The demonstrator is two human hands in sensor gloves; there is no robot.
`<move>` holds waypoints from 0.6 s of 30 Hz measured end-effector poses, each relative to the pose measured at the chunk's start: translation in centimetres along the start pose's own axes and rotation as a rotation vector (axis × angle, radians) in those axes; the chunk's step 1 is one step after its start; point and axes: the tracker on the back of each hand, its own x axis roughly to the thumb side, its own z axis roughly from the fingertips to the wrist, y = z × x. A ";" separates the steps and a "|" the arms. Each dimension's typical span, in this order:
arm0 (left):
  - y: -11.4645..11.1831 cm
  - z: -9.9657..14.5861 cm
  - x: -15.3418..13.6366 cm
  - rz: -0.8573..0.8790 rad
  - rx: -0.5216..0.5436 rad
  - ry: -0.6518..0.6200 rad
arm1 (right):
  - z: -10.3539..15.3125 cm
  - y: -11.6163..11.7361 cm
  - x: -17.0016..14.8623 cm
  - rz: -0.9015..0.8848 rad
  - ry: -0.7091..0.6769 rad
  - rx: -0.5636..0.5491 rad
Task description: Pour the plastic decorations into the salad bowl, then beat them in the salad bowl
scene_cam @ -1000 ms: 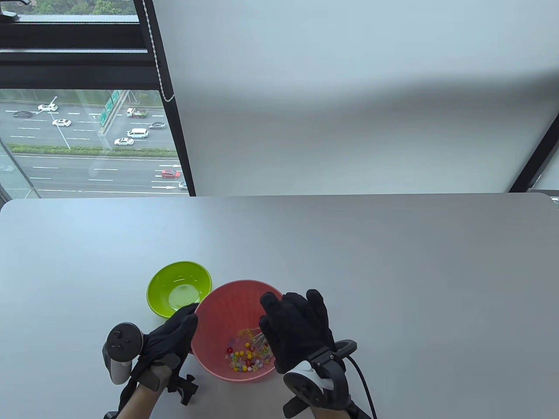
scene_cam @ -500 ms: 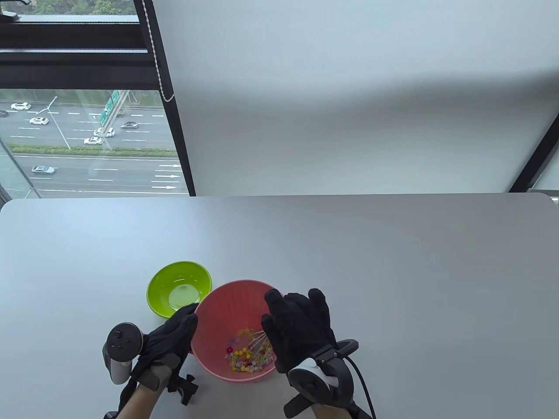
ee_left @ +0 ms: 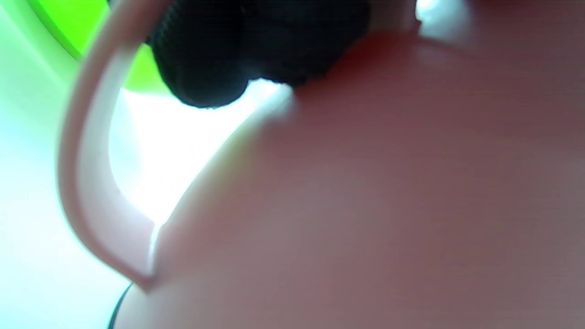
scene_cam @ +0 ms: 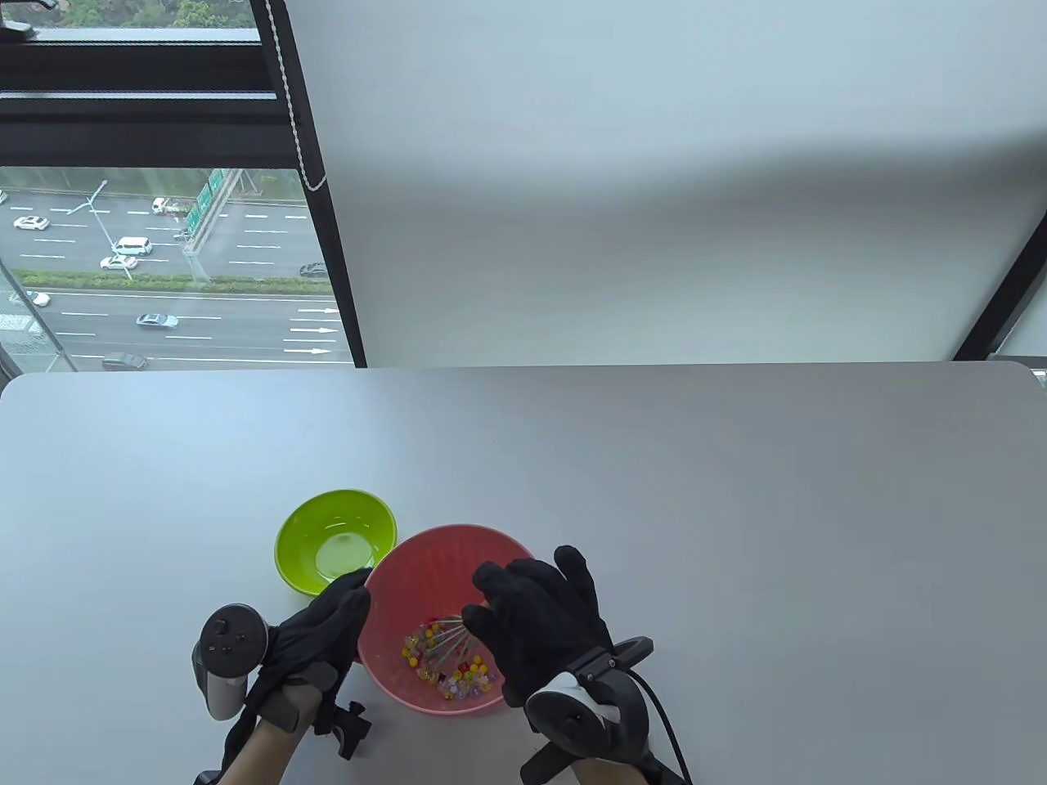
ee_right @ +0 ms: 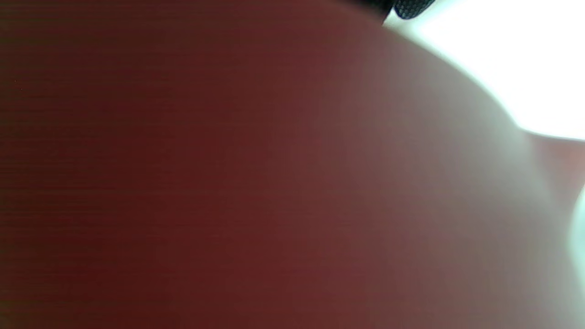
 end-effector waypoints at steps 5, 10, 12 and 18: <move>0.0 0.0 0.0 -0.002 -0.002 -0.001 | 0.1 -0.1 0.3 0.065 -0.041 -0.007; 0.0 0.0 -0.1 -0.004 -0.005 -0.003 | 0.1 -0.3 0.4 0.097 -0.058 -0.021; 0.0 0.0 -0.1 -0.007 -0.004 -0.003 | 0.1 -0.4 0.5 0.109 -0.066 -0.028; 0.0 0.0 -0.1 -0.008 -0.005 -0.004 | 0.0 -0.9 0.4 0.155 -0.085 -0.042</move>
